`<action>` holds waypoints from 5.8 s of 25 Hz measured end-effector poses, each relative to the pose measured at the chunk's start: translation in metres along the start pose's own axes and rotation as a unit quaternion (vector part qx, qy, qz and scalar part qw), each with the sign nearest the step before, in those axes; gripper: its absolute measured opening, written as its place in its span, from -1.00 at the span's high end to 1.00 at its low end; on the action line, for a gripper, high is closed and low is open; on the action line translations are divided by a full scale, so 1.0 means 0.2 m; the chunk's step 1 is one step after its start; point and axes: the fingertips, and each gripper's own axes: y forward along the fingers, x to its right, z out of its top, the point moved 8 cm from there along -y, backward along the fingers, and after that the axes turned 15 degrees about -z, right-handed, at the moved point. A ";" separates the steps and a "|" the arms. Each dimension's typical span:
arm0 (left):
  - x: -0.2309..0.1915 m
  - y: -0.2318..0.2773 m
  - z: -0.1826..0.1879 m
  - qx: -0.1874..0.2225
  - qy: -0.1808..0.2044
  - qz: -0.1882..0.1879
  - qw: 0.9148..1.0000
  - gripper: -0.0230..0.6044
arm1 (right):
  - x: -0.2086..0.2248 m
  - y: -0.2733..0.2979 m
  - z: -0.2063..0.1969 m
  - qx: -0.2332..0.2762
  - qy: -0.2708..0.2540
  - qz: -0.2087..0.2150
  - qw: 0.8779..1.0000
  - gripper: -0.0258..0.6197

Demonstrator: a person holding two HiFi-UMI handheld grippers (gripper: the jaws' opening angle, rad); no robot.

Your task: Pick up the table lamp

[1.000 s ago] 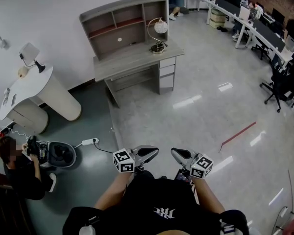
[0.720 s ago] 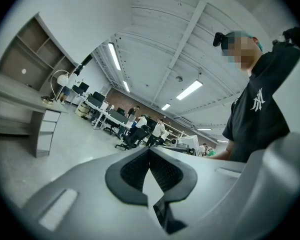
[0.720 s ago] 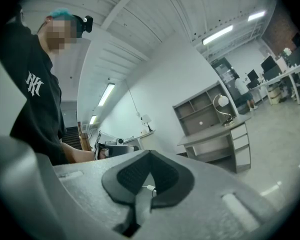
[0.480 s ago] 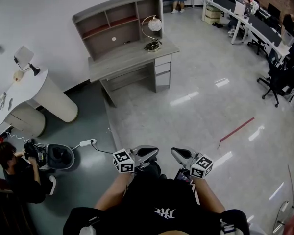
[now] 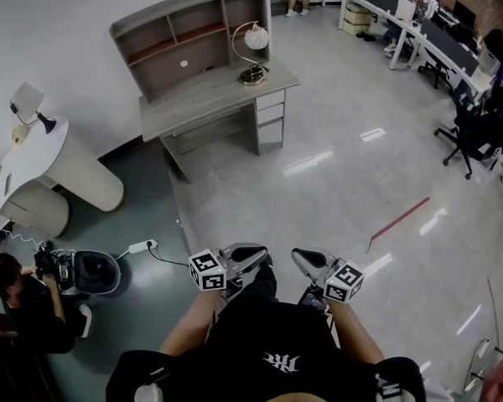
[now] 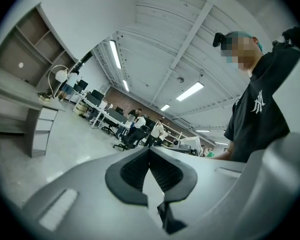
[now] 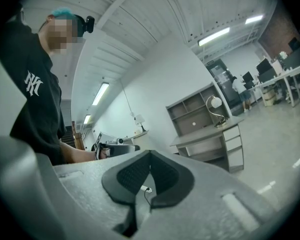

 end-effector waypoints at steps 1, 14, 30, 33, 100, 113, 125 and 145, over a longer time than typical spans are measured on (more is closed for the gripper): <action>-0.03 0.00 0.01 0.001 0.000 0.000 1.000 0.95 | 0.02 0.01 0.01 0.001 -0.001 -0.001 1.000 0.92; -0.50 0.00 0.28 0.026 0.000 0.004 1.000 0.95 | 0.32 0.35 0.25 -0.009 -0.012 -0.010 1.000 0.92; -1.13 -0.09 0.69 0.049 0.013 0.012 0.999 0.95 | 0.69 0.98 0.58 -0.017 -0.031 -0.003 0.999 0.92; -1.20 -0.11 0.73 0.056 0.017 0.014 0.998 0.95 | 0.74 1.06 0.61 -0.019 -0.033 0.002 0.999 0.92; -3.73 -0.31 2.43 0.021 0.084 0.146 0.985 0.95 | 2.64 3.27 1.52 -0.039 -0.020 0.017 0.999 0.92; -4.21 -0.42 2.84 -0.056 0.142 0.114 0.982 0.69 | 2.64 3.70 1.55 -0.037 -0.113 -0.103 0.988 0.70; -4.49 -0.26 2.97 -0.113 0.143 0.083 0.980 0.51 | 2.73 4.09 1.34 -0.097 -0.202 -0.109 0.969 0.55; -4.62 -0.10 2.97 -0.164 0.141 0.044 0.975 0.47 | 2.82 4.47 1.19 -0.088 -0.326 -0.178 0.924 0.49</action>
